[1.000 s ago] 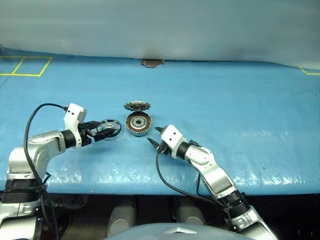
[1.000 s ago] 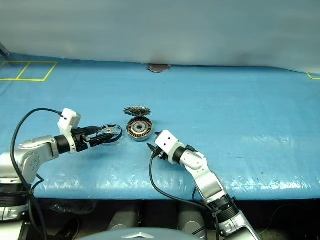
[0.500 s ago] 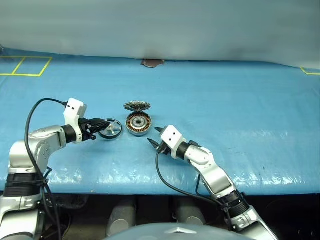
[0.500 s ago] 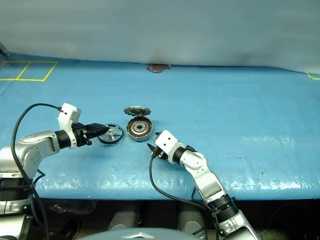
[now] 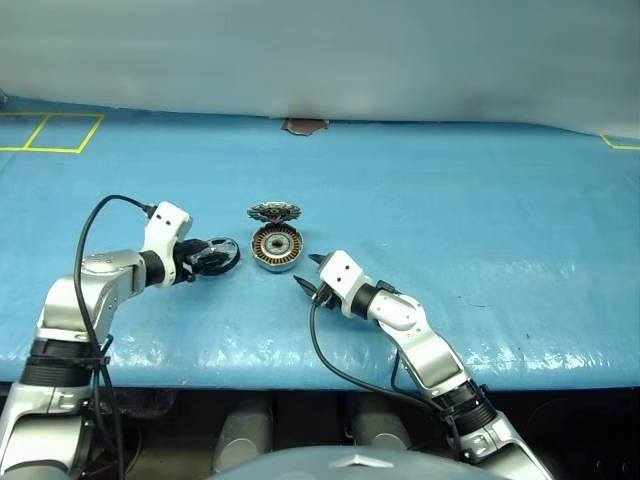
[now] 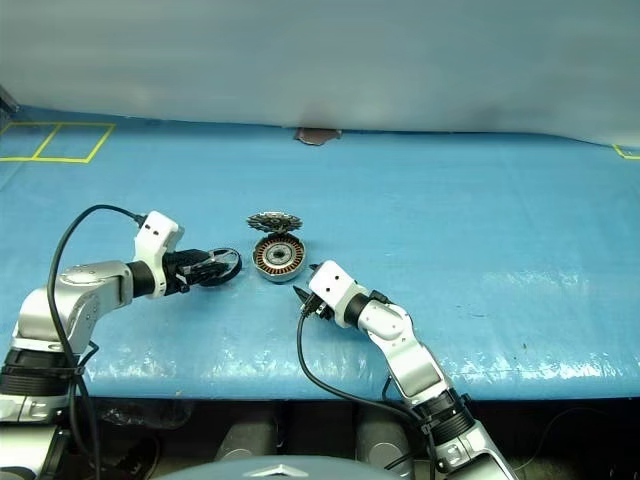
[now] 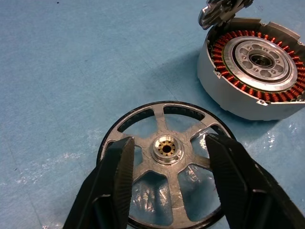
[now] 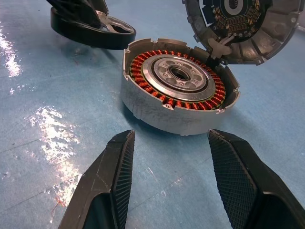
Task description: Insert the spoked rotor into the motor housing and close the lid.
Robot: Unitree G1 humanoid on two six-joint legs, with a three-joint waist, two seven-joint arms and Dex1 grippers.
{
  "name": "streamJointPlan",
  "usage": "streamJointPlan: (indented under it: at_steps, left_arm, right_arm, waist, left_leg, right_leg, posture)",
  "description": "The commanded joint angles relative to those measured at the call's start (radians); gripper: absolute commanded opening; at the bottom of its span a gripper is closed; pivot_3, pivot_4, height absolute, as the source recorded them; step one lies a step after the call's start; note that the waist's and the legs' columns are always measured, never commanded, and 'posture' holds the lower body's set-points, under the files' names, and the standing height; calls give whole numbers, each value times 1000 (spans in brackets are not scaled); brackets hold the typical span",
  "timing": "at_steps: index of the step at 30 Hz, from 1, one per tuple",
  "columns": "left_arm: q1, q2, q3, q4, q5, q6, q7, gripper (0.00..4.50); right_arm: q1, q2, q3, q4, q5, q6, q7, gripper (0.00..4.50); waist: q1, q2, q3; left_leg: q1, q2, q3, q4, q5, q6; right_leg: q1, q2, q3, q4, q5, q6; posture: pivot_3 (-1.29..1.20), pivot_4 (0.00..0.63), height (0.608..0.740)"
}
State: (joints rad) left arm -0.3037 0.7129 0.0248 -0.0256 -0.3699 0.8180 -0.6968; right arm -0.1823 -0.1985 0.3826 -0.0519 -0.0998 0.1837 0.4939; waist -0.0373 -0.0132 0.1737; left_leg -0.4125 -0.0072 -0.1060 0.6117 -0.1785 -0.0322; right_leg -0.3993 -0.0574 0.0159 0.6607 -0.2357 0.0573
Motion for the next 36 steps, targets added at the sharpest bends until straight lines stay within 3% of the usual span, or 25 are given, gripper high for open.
streamJointPlan:
  at_steps: [1, 12, 18, 22, 23, 36]
  left_arm:
    - [-16, 5, 6, 3, 16, -6, 4, 3469]
    - [16, 5, -6, -7, 8, 18, -21, 3469]
    - [22, 4, 2, -16, 4, 33, -29, 2152]
    - [17, -3, 12, -10, 3, 33, -28, 2152]
    - [17, 0, 12, -9, -1, 29, -38, 1863]
    - [7, 12, 89, -2, -166, 106, -183, 1801]
  right_arm:
    - [-6, 3, -7, -21, 2, -13, -5, 2580]
    - [-3, 3, -11, -24, -2, -12, -7, 2580]
    - [-6, 4, -12, -22, -3, -14, -8, 2580]
    - [-6, 3, -14, -23, -4, -16, -9, 2580]
    - [-7, 4, -14, -23, -4, -17, -9, 2580]
    - [-6, 0, -17, -29, -1, -17, -8, 2580]
  waist:
    - [0, 0, 0]
    - [0, 0, 0]
    - [1, 1, 0]
    - [2, 1, 0]
    - [2, 1, 0]
    - [-1, 1, 0]
  left_leg:
    - [0, 0, 0, 0, 0, 0]
    - [0, 0, 0, 0, 0, 0]
    - [1, 0, 0, 0, 0, 0]
    - [1, 0, 0, 1, 0, 0]
    - [1, 0, 0, 1, 0, 0]
    - [0, 0, 0, 1, 0, 0]
  right_leg:
    - [0, 0, 0, 0, 0, 0]
    - [0, 0, 0, 0, 0, 0]
    - [1, 0, 0, 0, 0, 0]
    - [2, 0, 0, 0, 0, 0]
    - [2, 0, 0, 0, 0, 0]
    - [1, 0, 0, 0, 0, 0]
  posture:
    - [0, 150, 740]
    - [0, 150, 740]
    - [0, 150, 740]
    - [0, 150, 740]
    - [0, 150, 740]
    - [0, 150, 740]
